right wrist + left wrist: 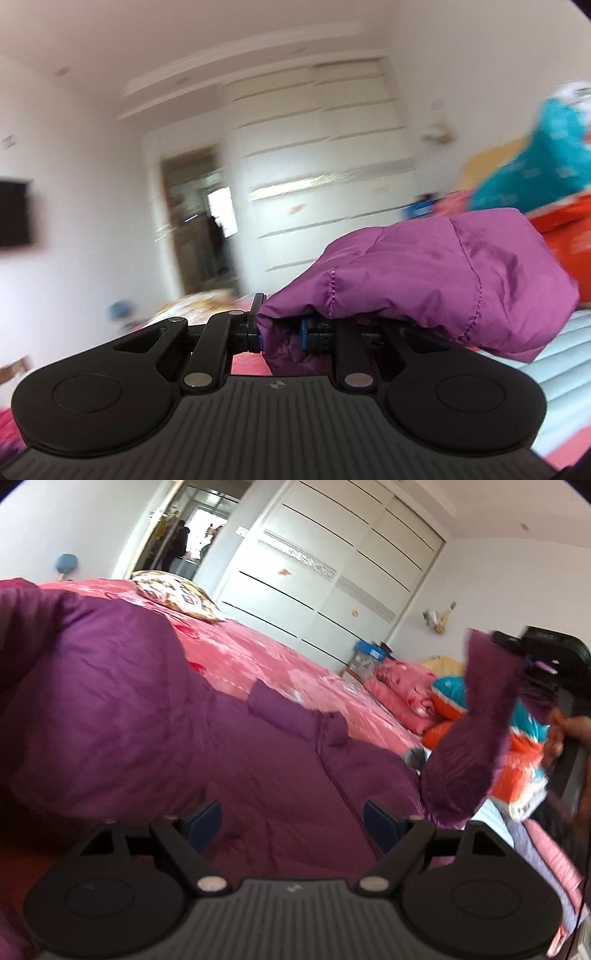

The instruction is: Fold large clothes

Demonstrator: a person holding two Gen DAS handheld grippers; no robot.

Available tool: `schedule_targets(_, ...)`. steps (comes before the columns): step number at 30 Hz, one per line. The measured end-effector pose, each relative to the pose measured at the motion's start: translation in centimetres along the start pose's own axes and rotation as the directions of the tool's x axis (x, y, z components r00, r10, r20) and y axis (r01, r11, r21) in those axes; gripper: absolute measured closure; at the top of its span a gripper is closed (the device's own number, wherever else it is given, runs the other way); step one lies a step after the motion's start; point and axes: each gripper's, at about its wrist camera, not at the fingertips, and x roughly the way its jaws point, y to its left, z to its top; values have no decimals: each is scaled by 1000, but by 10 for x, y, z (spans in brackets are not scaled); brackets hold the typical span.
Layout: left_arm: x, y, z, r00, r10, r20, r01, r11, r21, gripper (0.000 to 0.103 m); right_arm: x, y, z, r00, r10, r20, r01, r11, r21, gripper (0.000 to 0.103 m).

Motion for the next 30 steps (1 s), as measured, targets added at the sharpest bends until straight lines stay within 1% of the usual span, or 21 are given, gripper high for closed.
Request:
schedule_targets(3, -4, 9, 7, 1000, 14, 28, -13, 999, -42, 19, 19, 40, -31, 990, 114, -79, -116, 993, -11, 81)
schedule_targets(5, -7, 17, 11, 999, 22, 43, -19, 997, -77, 19, 32, 60, -59, 974, 167, -156, -171, 985, -7, 81)
schedule_targets(7, -8, 24, 14, 998, 29, 51, -22, 992, -121, 19, 43, 73, -87, 954, 199, -225, -202, 979, 8, 81)
schedule_targets(9, -9, 31, 17, 998, 38, 59, -28, 988, -153, 19, 53, 78, -115, 935, 205, -290, -209, 978, 16, 81)
schedule_targets(11, -8, 33, 19, 997, 42, 62, -32, 986, -162, 19, 64, 82, -142, 908, 207, -364, -214, 977, 20, 81)
schedule_targets(14, -5, 31, 19, 997, 40, 60, -30, 987, -156, 19, 74, 90, -179, 870, 165, -464, -213, 976, -53, 81)
schedule_targets(15, -6, 32, 19, 997, 39, 60, -29, 988, -153, 18, 74, 93, -188, 861, 145, -487, -209, 975, -79, 80)
schedule_targets(17, -6, 32, 18, 998, 37, 59, -28, 989, -146, 18, 73, 97, -200, 853, 113, -509, -204, 971, -127, 76)
schedule_targets(18, -6, 33, 18, 998, 38, 58, -29, 989, -148, 18, 71, 102, -206, 850, 104, -516, -201, 970, -135, 62)
schedule_targets(19, -6, 33, 18, 998, 38, 59, -29, 988, -151, 18, 70, 102, -207, 846, 102, -523, -197, 972, -129, 40)
schedule_targets(20, -5, 33, 19, 997, 39, 61, -29, 988, -154, 18, 68, 103, -207, 843, 111, -527, -199, 973, -114, 30)
schedule_targets(21, -6, 34, 19, 997, 39, 62, -29, 987, -157, 18, 64, 104, -206, 842, 120, -525, -204, 974, -103, 18)
schedule_targets(22, -7, 35, 19, 997, 40, 64, -30, 987, -158, 18, 56, 108, -206, 842, 125, -525, -208, 973, -102, 11)
schedule_targets(24, -7, 36, 20, 997, 40, 67, -29, 987, -160, 18, 41, 113, -207, 838, 127, -530, -219, 969, -113, 3)
schedule_targets(26, -8, 38, 20, 997, 40, 71, -28, 987, -161, 18, 29, 117, -207, 836, 123, -534, -232, 962, -142, 3)
schedule_targets(27, -12, 39, 17, 996, 42, 74, -30, 987, -161, 18, 28, 112, -202, 836, 114, -536, -237, 957, -166, 3)
schedule_targets(28, -13, 40, 17, 996, 46, 77, -33, 986, -161, 18, 25, 112, -200, 840, 99, -534, -246, 946, -211, 2)
schedule_targets(30, -15, 41, 18, 995, 51, 86, -36, 985, -168, 18, 19, 120, -198, 857, 44, -513, -248, 908, -337, 2)
